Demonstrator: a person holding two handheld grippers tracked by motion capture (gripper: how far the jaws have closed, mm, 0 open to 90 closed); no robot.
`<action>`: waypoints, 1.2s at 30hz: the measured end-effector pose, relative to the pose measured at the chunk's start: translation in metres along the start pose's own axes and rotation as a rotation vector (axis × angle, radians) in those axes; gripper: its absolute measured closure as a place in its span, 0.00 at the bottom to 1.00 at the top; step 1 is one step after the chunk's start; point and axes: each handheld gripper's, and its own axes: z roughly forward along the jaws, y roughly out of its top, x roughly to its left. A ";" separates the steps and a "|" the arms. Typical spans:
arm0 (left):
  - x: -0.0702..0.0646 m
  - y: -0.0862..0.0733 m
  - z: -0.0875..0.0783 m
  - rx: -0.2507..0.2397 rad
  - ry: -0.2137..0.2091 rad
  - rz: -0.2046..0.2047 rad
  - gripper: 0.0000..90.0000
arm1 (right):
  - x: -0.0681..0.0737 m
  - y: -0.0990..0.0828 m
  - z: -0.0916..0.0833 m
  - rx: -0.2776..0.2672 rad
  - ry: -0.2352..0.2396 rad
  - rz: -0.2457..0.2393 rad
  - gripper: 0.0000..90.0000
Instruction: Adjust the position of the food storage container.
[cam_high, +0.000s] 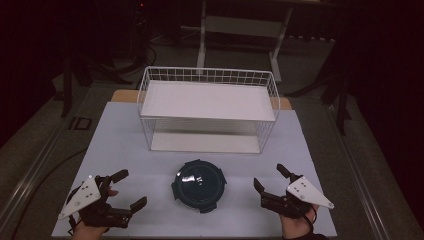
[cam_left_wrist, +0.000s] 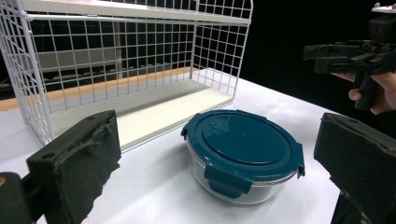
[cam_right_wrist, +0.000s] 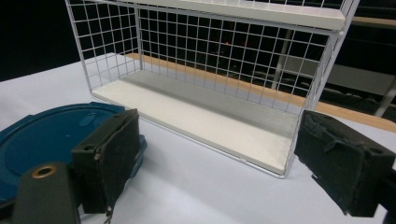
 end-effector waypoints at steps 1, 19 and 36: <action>-0.001 0.001 0.000 0.002 0.000 -0.003 0.01 | 0.000 0.000 0.000 0.001 -0.004 -0.001 0.15; -0.005 0.023 0.017 0.126 -0.108 0.036 0.14 | -0.001 0.000 -0.001 0.023 0.000 0.039 0.15; -0.006 -0.017 0.062 0.438 -0.184 0.025 0.99 | -0.003 -0.001 0.000 0.034 0.015 0.048 0.15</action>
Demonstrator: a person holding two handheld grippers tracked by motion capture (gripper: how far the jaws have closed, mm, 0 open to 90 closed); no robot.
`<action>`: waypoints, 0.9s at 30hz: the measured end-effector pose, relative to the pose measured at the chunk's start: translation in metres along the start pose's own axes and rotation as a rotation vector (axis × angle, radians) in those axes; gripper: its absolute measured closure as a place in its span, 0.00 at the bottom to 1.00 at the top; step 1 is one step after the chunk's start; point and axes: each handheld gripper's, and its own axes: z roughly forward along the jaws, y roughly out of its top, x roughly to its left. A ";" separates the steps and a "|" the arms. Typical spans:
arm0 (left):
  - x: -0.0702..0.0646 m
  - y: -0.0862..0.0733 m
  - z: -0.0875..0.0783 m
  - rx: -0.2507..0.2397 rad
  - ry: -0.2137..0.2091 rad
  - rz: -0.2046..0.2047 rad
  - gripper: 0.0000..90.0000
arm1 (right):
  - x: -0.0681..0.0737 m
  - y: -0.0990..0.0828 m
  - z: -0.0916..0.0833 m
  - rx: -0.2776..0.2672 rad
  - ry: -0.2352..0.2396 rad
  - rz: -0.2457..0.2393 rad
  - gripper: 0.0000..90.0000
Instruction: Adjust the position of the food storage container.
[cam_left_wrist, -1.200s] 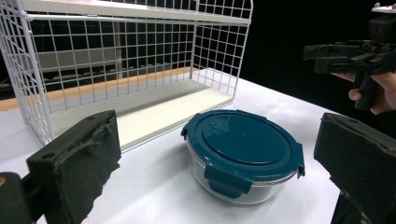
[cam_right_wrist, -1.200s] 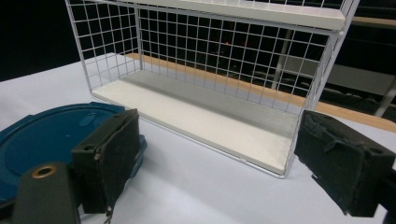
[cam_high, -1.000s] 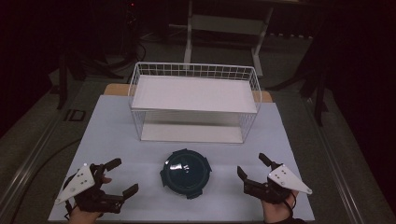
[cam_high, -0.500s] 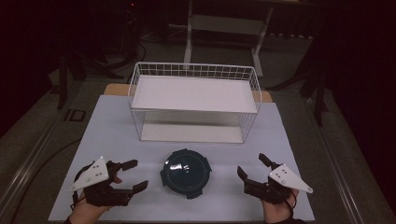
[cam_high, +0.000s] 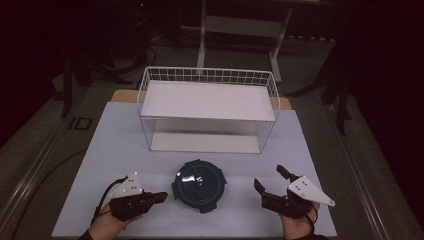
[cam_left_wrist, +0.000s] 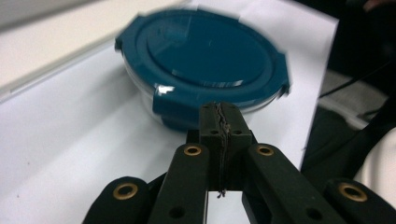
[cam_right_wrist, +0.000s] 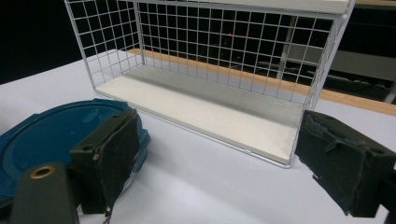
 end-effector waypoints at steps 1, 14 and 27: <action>0.000 0.000 0.000 0.000 0.000 0.000 0.99 | 0.000 0.000 0.000 0.000 -0.001 -0.001 0.15; -0.007 -0.002 0.032 0.108 -0.064 0.021 1.00 | -0.001 -0.001 0.000 0.005 0.006 -0.001 0.15; 0.008 -0.001 0.030 0.108 0.005 -0.010 1.00 | -0.002 -0.001 0.000 0.011 0.015 0.004 0.15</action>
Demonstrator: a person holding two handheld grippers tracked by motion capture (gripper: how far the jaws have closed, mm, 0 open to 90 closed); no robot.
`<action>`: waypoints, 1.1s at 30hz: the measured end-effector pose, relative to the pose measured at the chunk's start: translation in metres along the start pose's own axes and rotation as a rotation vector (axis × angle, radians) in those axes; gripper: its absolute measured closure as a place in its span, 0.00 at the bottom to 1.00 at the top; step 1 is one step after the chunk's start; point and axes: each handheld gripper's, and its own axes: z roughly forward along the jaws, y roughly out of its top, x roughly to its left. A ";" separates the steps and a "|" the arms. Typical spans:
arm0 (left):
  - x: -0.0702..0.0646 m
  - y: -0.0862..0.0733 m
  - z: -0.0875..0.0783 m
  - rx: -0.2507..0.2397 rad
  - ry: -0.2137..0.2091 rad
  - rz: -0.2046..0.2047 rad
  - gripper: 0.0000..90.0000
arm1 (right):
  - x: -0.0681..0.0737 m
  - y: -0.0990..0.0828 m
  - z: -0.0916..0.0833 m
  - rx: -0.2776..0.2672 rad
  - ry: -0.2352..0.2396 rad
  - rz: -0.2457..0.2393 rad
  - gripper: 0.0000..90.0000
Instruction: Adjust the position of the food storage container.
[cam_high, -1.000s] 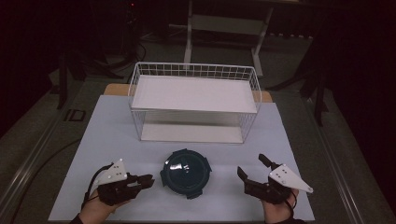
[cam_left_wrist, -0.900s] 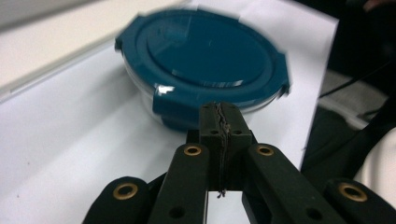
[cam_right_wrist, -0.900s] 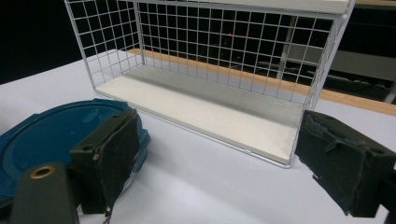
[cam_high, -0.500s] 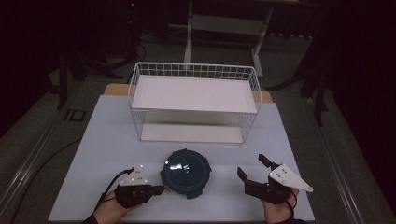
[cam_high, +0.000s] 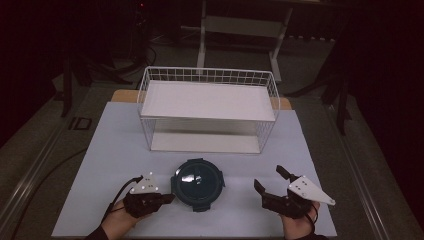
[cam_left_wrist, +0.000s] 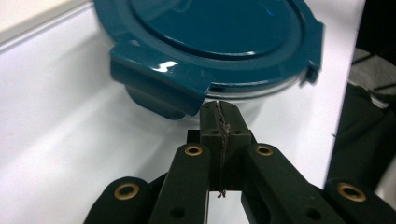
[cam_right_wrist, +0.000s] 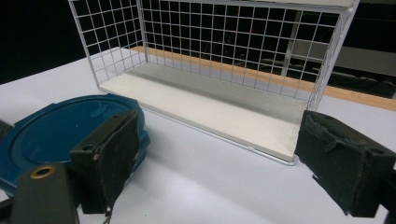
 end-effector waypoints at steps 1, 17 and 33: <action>0.003 0.000 -0.001 -0.001 0.021 0.001 1.00 | 0.000 0.000 0.001 0.001 0.003 0.006 0.15; 0.029 0.003 -0.013 -0.030 0.085 -0.032 0.99 | 0.000 -0.001 0.002 0.007 0.014 0.005 0.15; 0.035 0.019 0.005 -0.018 0.097 -0.045 1.00 | 0.000 0.000 0.003 -0.002 0.020 0.029 0.15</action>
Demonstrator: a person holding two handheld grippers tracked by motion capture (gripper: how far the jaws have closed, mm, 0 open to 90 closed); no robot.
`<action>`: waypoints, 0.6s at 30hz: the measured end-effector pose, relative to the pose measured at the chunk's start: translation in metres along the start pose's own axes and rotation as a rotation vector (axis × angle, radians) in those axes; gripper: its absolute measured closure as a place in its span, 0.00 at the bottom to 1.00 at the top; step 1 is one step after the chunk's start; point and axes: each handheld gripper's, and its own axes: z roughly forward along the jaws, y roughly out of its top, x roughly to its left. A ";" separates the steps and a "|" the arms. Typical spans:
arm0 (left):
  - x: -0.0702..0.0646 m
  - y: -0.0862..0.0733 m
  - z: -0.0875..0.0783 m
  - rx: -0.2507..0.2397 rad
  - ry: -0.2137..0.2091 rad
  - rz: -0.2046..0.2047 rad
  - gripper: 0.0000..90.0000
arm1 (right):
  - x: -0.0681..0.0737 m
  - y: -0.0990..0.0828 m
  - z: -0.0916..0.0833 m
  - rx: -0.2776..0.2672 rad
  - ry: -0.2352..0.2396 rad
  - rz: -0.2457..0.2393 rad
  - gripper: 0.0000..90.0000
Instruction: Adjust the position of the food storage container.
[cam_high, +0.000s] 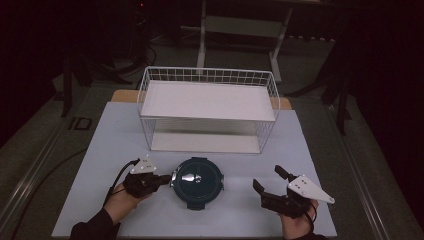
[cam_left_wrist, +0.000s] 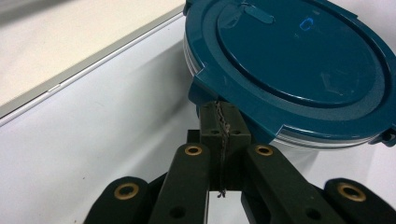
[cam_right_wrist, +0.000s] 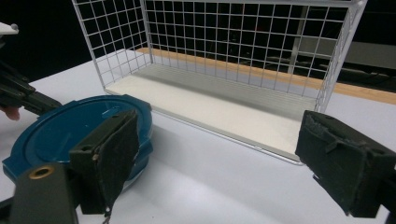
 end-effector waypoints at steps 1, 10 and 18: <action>0.000 0.001 0.001 0.004 0.001 0.001 1.00 | 0.000 0.000 0.000 0.000 0.000 0.000 0.15; -0.011 0.007 0.010 0.002 -0.005 0.015 1.00 | 0.000 0.001 -0.002 -0.007 -0.010 -0.008 0.15; -0.023 0.015 0.023 0.006 -0.038 0.036 1.00 | 0.001 0.002 -0.003 -0.003 -0.046 -0.071 0.20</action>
